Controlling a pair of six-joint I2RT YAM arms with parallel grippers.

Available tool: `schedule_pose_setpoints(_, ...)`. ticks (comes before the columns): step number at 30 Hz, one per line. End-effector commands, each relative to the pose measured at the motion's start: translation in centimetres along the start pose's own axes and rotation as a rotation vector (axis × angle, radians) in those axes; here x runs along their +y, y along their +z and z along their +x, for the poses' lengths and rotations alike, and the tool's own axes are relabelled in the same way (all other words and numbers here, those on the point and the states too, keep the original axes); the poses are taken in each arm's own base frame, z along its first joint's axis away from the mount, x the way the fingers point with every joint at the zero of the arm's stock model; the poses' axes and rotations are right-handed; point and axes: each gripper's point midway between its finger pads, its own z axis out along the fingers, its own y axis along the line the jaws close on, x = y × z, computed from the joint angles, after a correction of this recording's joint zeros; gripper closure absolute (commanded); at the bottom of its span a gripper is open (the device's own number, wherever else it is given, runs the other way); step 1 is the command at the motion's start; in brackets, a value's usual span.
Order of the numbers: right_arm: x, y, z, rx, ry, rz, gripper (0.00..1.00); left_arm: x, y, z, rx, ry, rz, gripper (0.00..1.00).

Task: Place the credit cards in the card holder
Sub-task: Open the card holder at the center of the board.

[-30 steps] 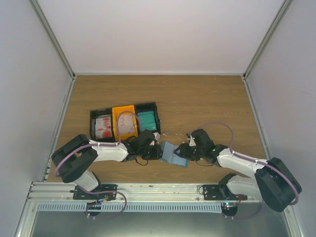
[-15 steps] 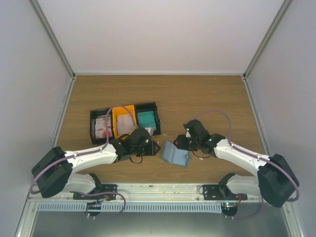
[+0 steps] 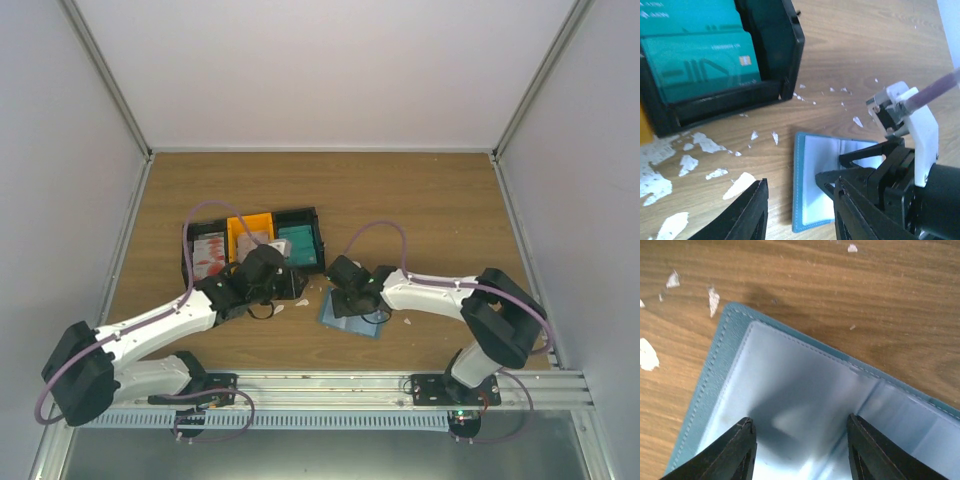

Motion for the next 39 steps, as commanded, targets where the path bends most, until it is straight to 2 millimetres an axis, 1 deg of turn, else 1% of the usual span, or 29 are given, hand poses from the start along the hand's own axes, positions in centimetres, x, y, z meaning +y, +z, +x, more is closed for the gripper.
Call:
schedule_pose_setpoints(1, -1.6, 0.7, 0.6, 0.018, -0.023, 0.148, 0.48, 0.7, -1.0, -1.4, -0.056, 0.003, -0.003, 0.6)
schedule_pose_setpoints(4, -2.4, 0.5, 1.1, 0.037, -0.035, 0.21, 0.45, 0.9, -1.4, -1.4, -0.056, -0.001, 0.019, 0.58)
schedule_pose_setpoints(6, -2.4, 0.0, 1.0, 0.041, -0.038, 0.232, 0.43, 1.0, -1.6, -1.6, -0.06, -0.002, 0.031, 0.56)
schedule_pose_setpoints(9, -1.9, -1.1, 0.4, 0.028, -0.031, 0.249, 0.41, 1.0, -1.9, -1.8, -0.065, 0.0, 0.048, 0.55)
schedule_pose_setpoints(10, -1.3, -1.6, -0.1, 0.015, -0.025, 0.245, 0.4, 1.0, -2.0, -1.9, -0.067, 0.006, 0.054, 0.54)
schedule_pose_setpoints(12, -0.8, -2.3, -0.4, 0.009, -0.005, 0.253, 0.39, 0.9, -2.4, -2.0, -0.072, 0.014, 0.064, 0.53)
schedule_pose_setpoints(17, 0.3, -3.0, 0.0, 0.008, 0.101, 0.272, 0.39, 1.1, -3.2, -2.2, -0.082, 0.021, 0.076, 0.49)
schedule_pose_setpoints(21, 1.2, -3.0, 0.9, 0.014, 0.189, 0.283, 0.36, 0.9, -3.7, -1.9, -0.062, 0.033, 0.095, 0.47)
schedule_pose_setpoints(26, 0.7, -3.0, 2.5, 0.014, 0.314, 0.316, 0.34, 0.6, -4.5, -1.4, -0.044, 0.048, 0.124, 0.46)
schedule_pose_setpoints(29, 0.5, -3.0, 2.7, 0.001, 0.381, 0.3, 0.36, 0.3, -4.9, -1.1, -0.033, 0.059, 0.15, 0.45)
schedule_pose_setpoints(32, 0.8, -2.4, 2.9, 0.003, 0.425, 0.275, 0.39, 0.2, -5.1, -0.7, -0.026, 0.069, 0.162, 0.45)
schedule_pose_setpoints(34, 0.6, -2.0, 3.1, 0.008, 0.447, 0.278, 0.41, 0.4, -5.1, -0.5, -0.025, 0.073, 0.162, 0.45)
schedule_pose_setpoints(37, -0.6, -1.8, 3.3, 0.008, 0.483, 0.303, 0.42, 0.5, -5.3, -0.4, -0.027, 0.079, 0.163, 0.45)
schedule_pose_setpoints(39, -1.0, -1.5, 3.3, 0.013, 0.5, 0.288, 0.42, 0.6, -5.3, -0.3, -0.028, 0.083, 0.164, 0.45)
